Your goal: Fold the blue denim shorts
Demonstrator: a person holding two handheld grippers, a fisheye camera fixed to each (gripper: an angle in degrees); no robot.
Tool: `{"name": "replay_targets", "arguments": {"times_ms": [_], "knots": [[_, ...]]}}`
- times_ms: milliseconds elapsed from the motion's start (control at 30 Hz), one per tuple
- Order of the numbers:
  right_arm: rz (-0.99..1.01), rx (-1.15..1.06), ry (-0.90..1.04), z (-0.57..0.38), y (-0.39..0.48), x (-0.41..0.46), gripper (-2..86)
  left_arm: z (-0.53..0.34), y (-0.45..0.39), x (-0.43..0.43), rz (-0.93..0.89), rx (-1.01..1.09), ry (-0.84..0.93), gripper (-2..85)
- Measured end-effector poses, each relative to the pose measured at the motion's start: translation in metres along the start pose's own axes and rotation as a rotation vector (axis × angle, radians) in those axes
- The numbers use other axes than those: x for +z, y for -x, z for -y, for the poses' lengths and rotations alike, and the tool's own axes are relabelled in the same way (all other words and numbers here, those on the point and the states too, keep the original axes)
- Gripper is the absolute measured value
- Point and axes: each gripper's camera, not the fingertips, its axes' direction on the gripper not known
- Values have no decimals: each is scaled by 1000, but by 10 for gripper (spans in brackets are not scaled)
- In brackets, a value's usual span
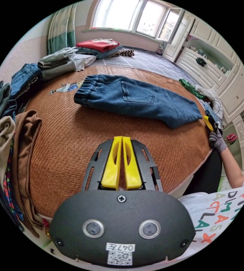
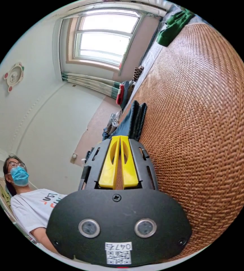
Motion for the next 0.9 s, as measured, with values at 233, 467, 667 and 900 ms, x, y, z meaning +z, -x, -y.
{"name": "replay_targets", "arguments": {"times_ms": [233,467,667,900], "knots": [[-315,-419,275,121,161,117,65,-1,8,6,-36,16,28,-10],[-585,-600,507,214,226,231,68,-16,17,11,-18,-14,10,-10],[-655,-747,677,227,278,267,3,-27,26,15,37,2,7,-10],[-254,-1245,751,122,424,200,-3,-54,134,22,-313,-279,-21,-8]]}}
